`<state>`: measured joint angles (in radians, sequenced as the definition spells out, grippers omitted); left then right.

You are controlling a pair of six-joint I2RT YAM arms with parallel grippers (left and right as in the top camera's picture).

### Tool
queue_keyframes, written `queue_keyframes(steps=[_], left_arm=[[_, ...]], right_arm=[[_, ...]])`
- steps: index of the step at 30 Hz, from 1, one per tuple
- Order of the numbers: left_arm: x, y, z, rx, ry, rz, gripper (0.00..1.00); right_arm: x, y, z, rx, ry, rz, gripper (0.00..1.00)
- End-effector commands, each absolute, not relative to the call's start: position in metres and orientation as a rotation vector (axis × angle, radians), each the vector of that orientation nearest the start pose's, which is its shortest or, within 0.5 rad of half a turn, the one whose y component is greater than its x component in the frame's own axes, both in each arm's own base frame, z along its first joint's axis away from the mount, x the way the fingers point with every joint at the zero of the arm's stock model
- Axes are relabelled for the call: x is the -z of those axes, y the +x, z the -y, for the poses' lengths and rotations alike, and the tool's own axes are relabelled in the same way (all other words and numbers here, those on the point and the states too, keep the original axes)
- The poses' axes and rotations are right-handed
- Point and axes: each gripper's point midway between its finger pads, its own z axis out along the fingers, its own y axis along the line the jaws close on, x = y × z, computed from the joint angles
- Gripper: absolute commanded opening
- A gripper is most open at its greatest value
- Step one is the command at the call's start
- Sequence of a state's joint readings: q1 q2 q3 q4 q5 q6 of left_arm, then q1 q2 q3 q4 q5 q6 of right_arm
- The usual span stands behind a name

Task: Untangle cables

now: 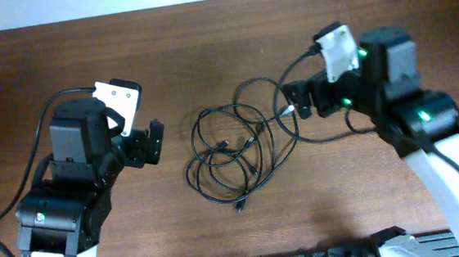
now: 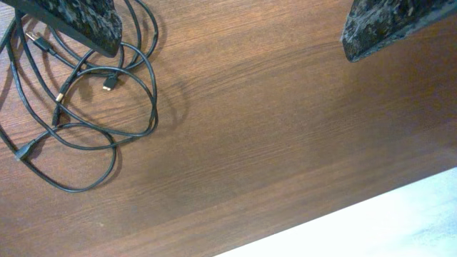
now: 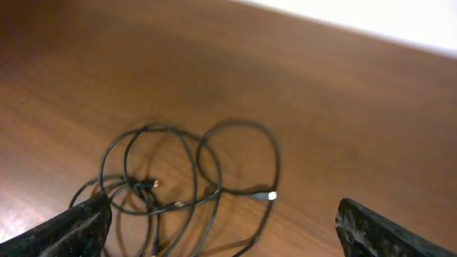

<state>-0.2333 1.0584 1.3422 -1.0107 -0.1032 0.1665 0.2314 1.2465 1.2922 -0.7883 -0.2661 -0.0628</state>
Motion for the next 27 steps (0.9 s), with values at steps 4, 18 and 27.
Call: queue_keyframes(steps=[4,18,27], left_arm=[[-0.31,0.287,0.05,-0.066,0.382,-2.254,0.99],[-0.311,0.287,0.05,-0.066,0.382,-2.253,0.99],[-0.31,0.287,0.05,-0.066,0.382,-2.254,0.99]], right_arm=[[-0.205,0.346,-0.191,-0.884,-0.731,-2.336,0.99],[-0.096,0.342,-0.26,-1.044,-1.025,-2.401,0.99],[-0.038,0.343,-0.259,-1.041,-1.014,-2.523,0.99]])
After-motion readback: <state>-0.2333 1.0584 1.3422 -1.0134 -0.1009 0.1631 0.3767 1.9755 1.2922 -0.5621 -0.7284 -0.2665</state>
